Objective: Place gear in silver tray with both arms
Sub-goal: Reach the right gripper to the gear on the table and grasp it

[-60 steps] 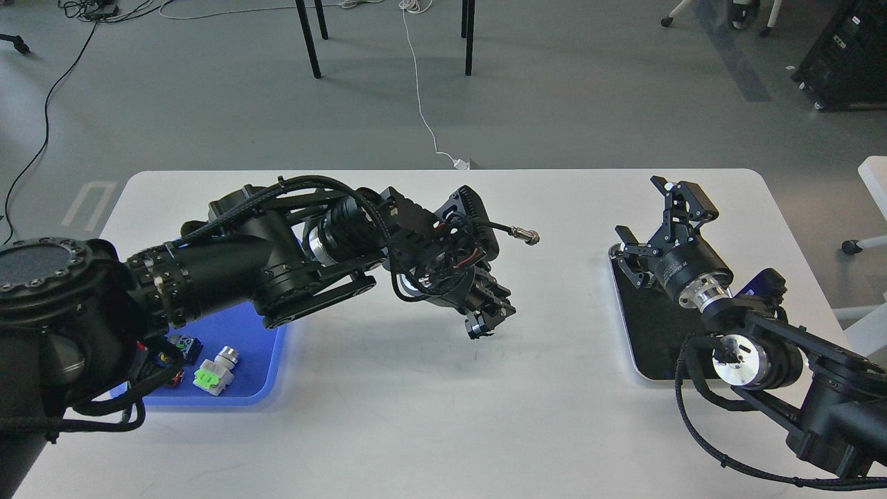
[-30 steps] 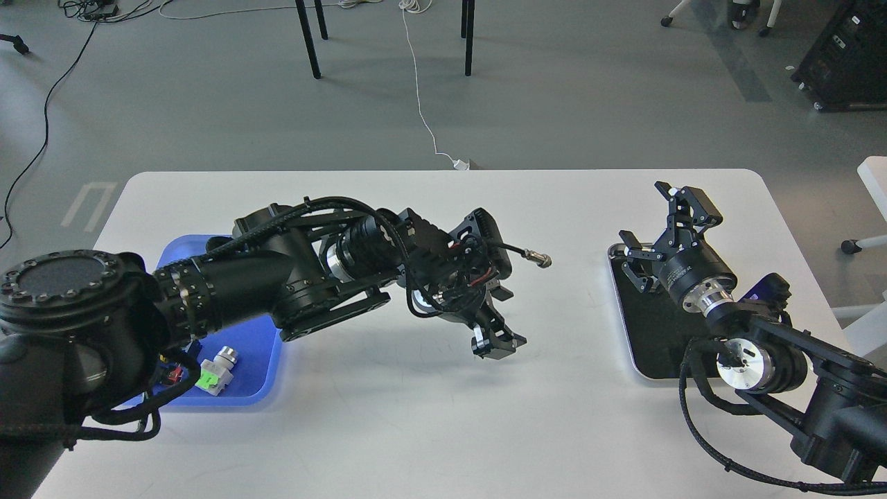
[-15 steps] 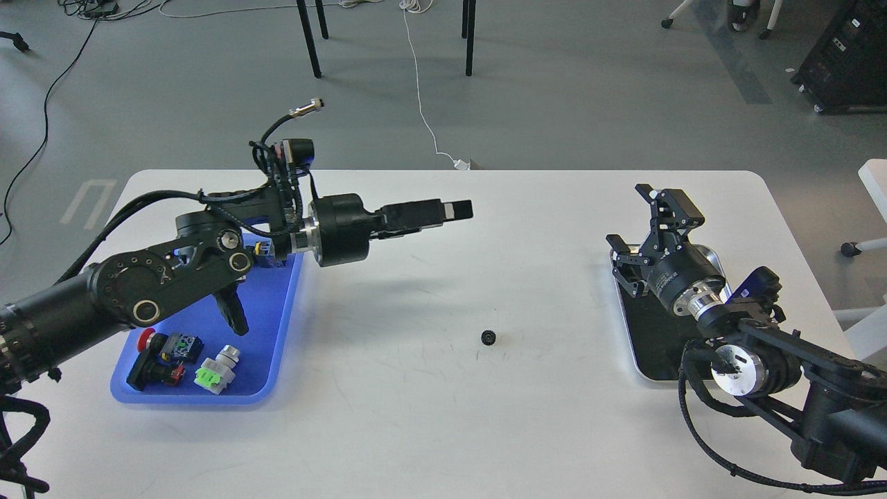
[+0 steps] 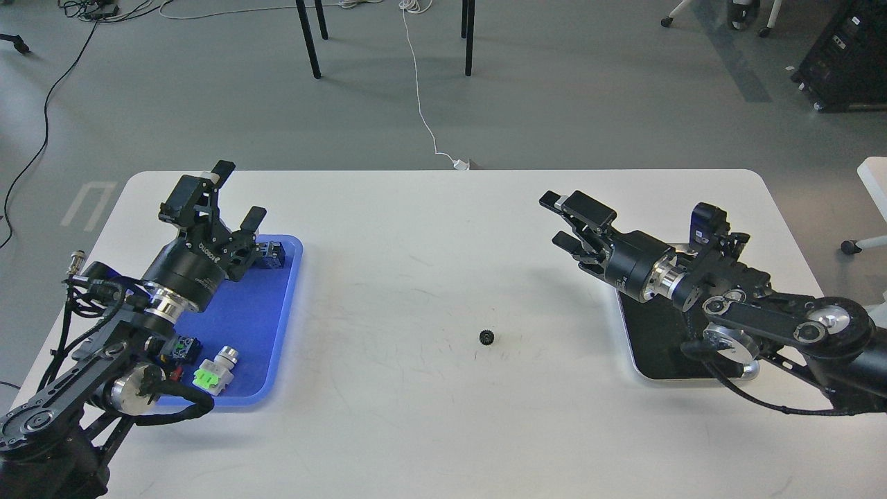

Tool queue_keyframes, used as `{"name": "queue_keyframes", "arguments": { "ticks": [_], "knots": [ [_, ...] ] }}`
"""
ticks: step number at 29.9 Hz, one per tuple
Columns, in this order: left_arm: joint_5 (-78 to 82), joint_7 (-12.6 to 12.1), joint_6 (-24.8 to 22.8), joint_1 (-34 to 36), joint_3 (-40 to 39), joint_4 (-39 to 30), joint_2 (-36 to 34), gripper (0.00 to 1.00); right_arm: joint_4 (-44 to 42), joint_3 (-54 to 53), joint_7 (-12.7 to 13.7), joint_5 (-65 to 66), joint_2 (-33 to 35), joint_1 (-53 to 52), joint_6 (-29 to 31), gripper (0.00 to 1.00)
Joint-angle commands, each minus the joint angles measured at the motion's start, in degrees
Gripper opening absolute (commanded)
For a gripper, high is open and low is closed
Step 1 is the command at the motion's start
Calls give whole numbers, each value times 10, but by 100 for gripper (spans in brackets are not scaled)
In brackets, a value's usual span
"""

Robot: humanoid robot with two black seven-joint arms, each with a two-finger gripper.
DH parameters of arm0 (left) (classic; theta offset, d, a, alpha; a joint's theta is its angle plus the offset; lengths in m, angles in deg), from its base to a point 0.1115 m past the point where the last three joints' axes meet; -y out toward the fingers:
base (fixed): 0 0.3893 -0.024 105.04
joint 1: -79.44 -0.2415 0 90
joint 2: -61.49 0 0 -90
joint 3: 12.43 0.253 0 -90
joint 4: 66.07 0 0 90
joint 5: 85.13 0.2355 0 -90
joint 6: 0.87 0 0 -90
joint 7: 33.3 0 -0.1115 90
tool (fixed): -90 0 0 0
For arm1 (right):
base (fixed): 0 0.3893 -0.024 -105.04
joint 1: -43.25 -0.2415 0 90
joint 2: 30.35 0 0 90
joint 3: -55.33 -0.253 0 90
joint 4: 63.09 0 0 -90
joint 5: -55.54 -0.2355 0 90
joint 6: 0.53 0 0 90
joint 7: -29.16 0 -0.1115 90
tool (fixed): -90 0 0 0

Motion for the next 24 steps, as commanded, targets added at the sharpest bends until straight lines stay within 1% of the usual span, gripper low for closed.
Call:
{"name": "queue_keyframes", "arguments": {
  "ticks": [1,5,7,10,12,15,17,18,20,21,24],
  "knots": [
    [-1,0,-4,-19,-25,0,12,98,5,137,0,93,-16,-129,0,99],
    [-20,0,-11,-27,-41,-1,20,98,29,273,0,202,-73,-246,-1,99],
    [-34,0,-19,-28,-43,-2,22,98,28,330,0,228,-121,-291,-9,99],
    [-49,0,-38,-33,-50,-2,23,98,25,397,0,234,-198,-330,-53,98],
    [-51,0,-49,-37,-57,-3,26,98,25,436,0,235,-239,-357,-84,96],
    [-51,0,-50,-39,-60,-6,28,98,20,493,0,236,-290,-372,-105,92],
    [-51,0,-50,-42,-60,-6,32,98,8,524,0,236,-302,-372,-115,89],
    [-51,0,-50,-43,-60,-6,34,98,1,539,0,236,-302,-370,-123,84],
    [-51,0,-49,-43,-62,-6,41,98,-12,559,0,236,-302,-361,-143,70],
    [-51,0,-49,-43,-62,-6,43,98,-16,566,0,235,-302,-354,-155,67],
    [-52,0,-48,-43,-63,-6,50,98,-24,578,0,234,-302,-336,-179,66]
  ]
}}
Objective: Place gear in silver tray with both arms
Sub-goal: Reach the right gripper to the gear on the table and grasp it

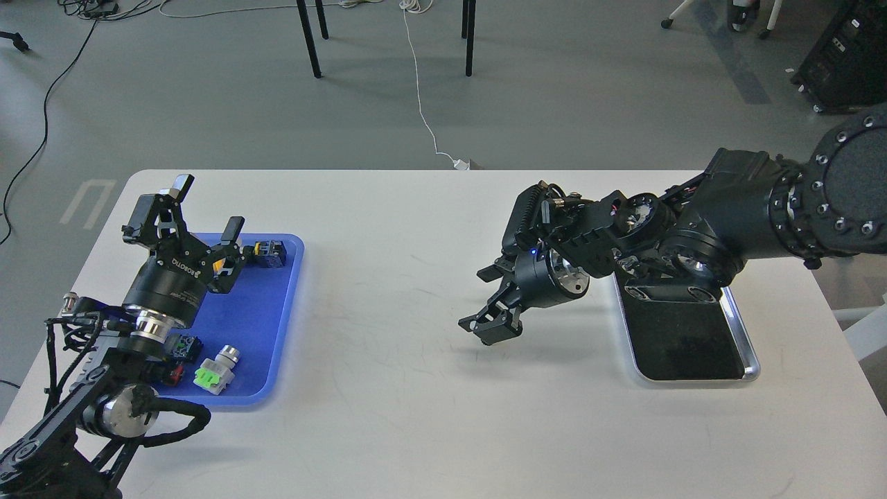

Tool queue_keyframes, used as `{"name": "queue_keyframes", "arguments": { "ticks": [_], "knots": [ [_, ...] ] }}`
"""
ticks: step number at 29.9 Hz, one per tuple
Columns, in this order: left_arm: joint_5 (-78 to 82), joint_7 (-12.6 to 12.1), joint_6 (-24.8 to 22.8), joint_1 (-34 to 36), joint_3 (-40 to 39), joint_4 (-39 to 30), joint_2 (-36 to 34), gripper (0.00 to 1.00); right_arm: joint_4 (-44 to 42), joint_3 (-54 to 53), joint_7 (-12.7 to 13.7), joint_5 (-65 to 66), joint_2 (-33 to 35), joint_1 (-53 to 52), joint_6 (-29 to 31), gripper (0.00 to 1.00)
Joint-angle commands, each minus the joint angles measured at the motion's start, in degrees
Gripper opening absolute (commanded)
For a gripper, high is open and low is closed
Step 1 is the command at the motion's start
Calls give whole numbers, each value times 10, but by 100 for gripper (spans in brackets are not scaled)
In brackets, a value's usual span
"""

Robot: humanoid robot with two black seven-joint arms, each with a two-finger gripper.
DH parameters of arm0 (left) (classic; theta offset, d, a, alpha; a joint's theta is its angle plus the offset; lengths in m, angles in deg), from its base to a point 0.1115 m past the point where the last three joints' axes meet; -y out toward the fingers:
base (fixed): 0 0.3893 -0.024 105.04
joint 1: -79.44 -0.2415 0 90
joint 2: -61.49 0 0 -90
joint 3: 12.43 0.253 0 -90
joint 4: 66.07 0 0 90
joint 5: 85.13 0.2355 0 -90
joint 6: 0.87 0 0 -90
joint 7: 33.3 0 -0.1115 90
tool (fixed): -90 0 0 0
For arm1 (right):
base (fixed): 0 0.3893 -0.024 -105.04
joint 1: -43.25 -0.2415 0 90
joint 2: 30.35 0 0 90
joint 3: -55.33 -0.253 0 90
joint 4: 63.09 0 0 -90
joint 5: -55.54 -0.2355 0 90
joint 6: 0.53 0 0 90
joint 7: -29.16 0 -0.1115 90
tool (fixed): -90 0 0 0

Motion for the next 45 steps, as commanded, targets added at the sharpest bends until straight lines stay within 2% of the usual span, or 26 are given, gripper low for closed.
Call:
{"name": "queue_keyframes", "arguments": {
  "ticks": [1,14,26,32,42,45],
  "knots": [
    [0,0,1,0,0,0,7,98,-13,16,0,-1,0,20,-23,65],
    [0,0,1,0,0,0,13,98,-23,19,0,-3,0,87,-41,66],
    [0,0,5,0,0,1,13,98,-40,27,0,-3,0,90,-45,66],
    [0,0,5,0,0,1,14,98,-42,29,0,-4,0,96,-44,59],
    [0,0,5,0,0,1,14,98,-40,24,0,-9,0,105,-47,59],
    [0,0,5,0,0,1,14,98,-40,24,0,-9,0,106,-46,54]
  ]
}}
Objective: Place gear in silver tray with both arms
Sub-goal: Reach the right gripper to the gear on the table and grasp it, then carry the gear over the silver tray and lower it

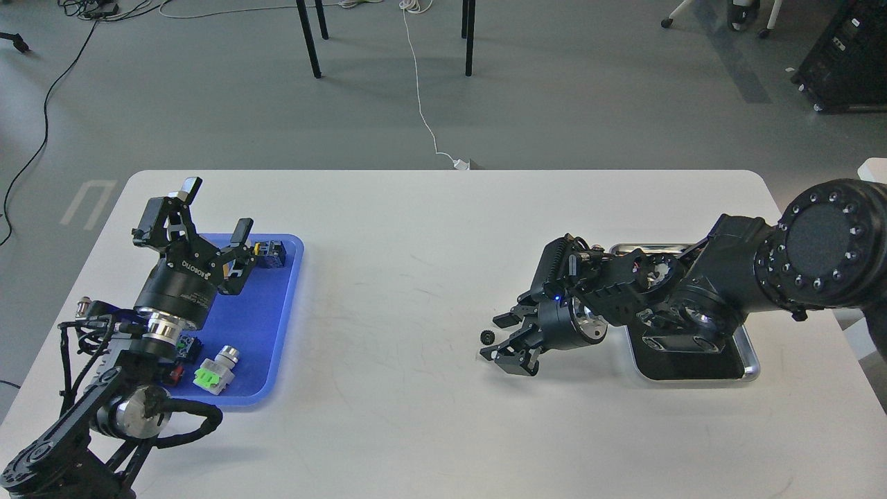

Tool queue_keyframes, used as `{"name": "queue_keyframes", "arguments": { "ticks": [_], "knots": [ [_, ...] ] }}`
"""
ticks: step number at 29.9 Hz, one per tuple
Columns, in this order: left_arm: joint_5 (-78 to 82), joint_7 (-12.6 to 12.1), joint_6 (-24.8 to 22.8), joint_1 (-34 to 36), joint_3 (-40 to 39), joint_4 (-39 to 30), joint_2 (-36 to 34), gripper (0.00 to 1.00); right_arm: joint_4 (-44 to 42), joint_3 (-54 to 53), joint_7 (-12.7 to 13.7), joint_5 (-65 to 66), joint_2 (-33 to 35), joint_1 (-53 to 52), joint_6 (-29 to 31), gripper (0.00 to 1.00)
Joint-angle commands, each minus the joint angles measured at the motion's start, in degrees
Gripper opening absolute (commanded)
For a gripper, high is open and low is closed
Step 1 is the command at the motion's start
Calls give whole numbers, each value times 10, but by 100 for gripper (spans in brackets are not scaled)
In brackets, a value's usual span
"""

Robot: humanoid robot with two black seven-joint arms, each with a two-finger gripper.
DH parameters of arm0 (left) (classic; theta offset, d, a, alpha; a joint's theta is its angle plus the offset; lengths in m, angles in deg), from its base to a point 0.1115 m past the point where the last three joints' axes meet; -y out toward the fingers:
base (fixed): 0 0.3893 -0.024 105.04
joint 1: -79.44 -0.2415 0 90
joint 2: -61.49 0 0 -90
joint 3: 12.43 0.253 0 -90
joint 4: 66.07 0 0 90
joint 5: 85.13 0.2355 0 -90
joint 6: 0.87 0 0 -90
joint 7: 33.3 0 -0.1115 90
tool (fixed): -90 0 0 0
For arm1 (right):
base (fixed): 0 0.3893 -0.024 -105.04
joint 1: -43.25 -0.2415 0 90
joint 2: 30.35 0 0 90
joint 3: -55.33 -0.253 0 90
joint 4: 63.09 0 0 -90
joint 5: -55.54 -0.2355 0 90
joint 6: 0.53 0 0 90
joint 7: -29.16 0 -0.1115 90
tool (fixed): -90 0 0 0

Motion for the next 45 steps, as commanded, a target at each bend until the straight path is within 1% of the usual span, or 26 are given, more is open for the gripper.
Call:
{"name": "queue_keyframes", "arguments": {
  "ticks": [1,3,6,11,13,15,17,21,37,45],
  "knots": [
    [0,0,0,0,0,0,0,98,-2,0,0,0,0,0,1,52],
    [0,0,0,0,0,0,0,98,-2,0,0,0,0,1,1,46],
    [0,0,0,0,0,0,0,98,-2,0,0,0,0,2,1,33],
    [-1,0,0,0,0,0,0,98,-6,3,0,1,0,1,1,27],
    [-1,0,0,0,0,0,0,98,-12,4,0,1,0,2,1,23],
    [-1,0,0,0,0,0,0,98,-12,3,0,1,0,2,1,22],
    [-1,0,0,0,0,0,0,98,-14,4,0,1,0,2,2,19],
    [-1,0,-1,0,0,0,0,98,-16,4,0,1,0,2,2,17],
    [-1,0,-2,0,0,0,0,98,-14,0,0,0,0,-12,2,17],
    [-1,0,-3,0,0,0,1,98,-11,-1,0,1,0,-46,2,17]
  ]
}}
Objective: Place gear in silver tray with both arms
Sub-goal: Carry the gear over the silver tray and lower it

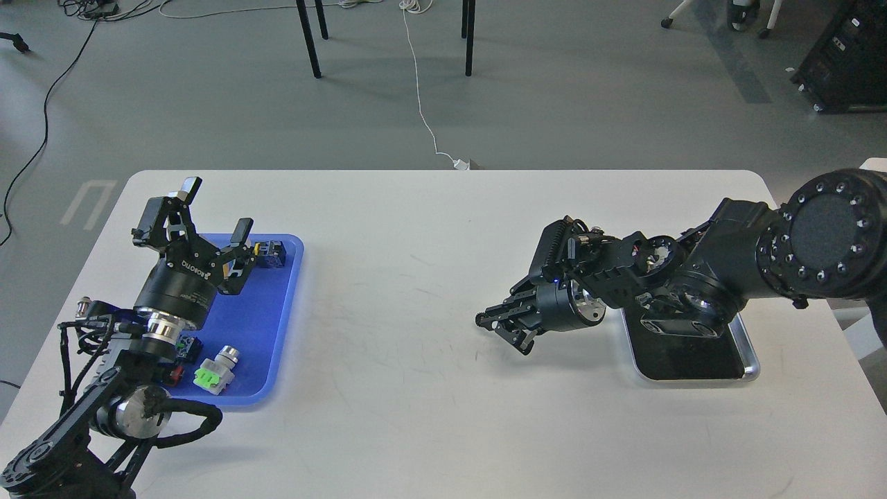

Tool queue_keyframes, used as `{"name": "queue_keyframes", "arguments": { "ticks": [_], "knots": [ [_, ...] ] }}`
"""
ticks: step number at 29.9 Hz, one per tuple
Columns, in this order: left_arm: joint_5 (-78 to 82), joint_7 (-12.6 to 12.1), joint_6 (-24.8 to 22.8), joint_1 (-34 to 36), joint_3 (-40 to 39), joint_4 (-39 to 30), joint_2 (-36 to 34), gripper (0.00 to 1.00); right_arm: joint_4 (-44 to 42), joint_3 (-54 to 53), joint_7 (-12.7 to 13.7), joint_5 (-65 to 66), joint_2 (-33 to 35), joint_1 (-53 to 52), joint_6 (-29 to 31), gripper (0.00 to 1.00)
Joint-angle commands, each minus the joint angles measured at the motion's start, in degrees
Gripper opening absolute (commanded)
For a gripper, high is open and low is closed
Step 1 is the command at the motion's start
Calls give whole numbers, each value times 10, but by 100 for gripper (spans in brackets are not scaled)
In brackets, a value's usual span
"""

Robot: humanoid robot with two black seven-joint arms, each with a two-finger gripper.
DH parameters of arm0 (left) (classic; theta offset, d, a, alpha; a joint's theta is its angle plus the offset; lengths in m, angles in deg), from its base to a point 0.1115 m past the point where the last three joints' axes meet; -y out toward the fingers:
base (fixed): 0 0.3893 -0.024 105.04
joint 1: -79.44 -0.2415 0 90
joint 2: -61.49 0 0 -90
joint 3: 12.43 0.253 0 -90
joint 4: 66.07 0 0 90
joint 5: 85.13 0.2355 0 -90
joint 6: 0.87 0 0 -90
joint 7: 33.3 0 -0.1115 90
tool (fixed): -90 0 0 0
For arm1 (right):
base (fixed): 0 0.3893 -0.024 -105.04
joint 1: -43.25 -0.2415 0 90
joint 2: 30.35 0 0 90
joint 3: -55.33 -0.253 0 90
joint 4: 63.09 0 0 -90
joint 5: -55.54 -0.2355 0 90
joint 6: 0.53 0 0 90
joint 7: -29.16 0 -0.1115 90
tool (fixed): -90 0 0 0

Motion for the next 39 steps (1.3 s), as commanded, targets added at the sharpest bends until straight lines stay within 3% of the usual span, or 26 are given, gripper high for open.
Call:
{"name": "queue_keyframes", "arguments": {
  "ticks": [1,9,20,25,30,39],
  "knots": [
    [0,0,0,0,0,0,0,98,4,-1,0,1,0,-20,0,18],
    [0,0,0,0,0,0,1,98,50,0,0,12,4,-66,-1,18],
    [1,0,-2,0,1,0,5,98,95,14,0,147,256,-76,7,18],
    [1,0,-1,0,3,0,7,98,95,29,0,168,329,-52,8,18],
    [1,0,-1,0,5,0,8,98,95,28,0,173,358,-20,8,18],
    [2,0,0,0,6,0,12,98,68,23,0,171,344,20,8,18]
  ]
}}
